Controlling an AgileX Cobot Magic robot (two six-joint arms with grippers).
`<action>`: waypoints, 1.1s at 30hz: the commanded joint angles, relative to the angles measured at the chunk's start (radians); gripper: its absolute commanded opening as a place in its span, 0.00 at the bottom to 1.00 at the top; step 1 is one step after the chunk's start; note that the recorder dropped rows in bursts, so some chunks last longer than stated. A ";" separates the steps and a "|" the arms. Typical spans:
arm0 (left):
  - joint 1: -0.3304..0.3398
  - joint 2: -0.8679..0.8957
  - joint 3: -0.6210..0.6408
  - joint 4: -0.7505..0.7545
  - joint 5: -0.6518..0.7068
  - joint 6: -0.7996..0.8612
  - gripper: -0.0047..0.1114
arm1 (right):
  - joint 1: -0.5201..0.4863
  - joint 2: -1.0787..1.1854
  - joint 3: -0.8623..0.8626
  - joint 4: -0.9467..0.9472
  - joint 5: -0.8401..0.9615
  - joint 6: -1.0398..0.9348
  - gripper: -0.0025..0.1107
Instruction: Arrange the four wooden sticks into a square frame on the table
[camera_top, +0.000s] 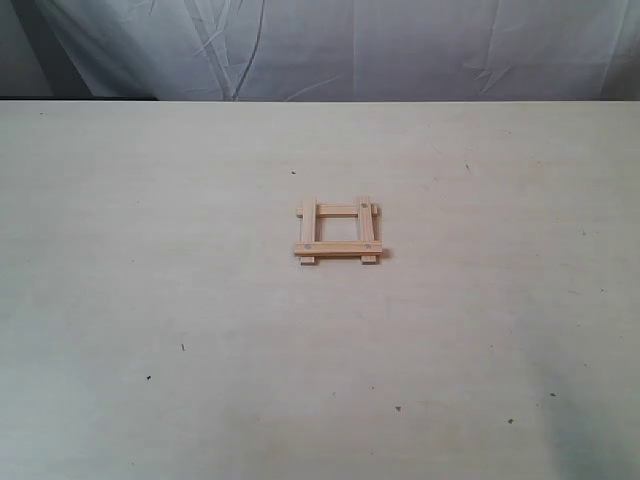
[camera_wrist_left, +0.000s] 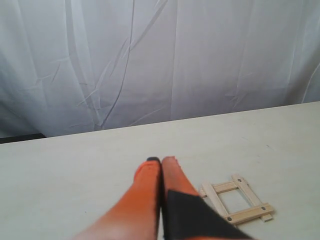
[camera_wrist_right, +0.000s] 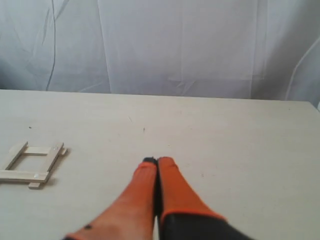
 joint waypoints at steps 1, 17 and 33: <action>-0.007 -0.008 0.002 0.006 -0.012 -0.005 0.04 | -0.007 -0.050 0.064 -0.016 -0.009 0.009 0.02; -0.007 -0.008 0.002 0.164 -0.012 -0.005 0.04 | -0.007 -0.069 0.163 -0.008 -0.007 0.009 0.02; -0.004 -0.029 0.002 0.310 -0.010 0.014 0.04 | -0.007 -0.069 0.163 0.019 -0.005 0.009 0.02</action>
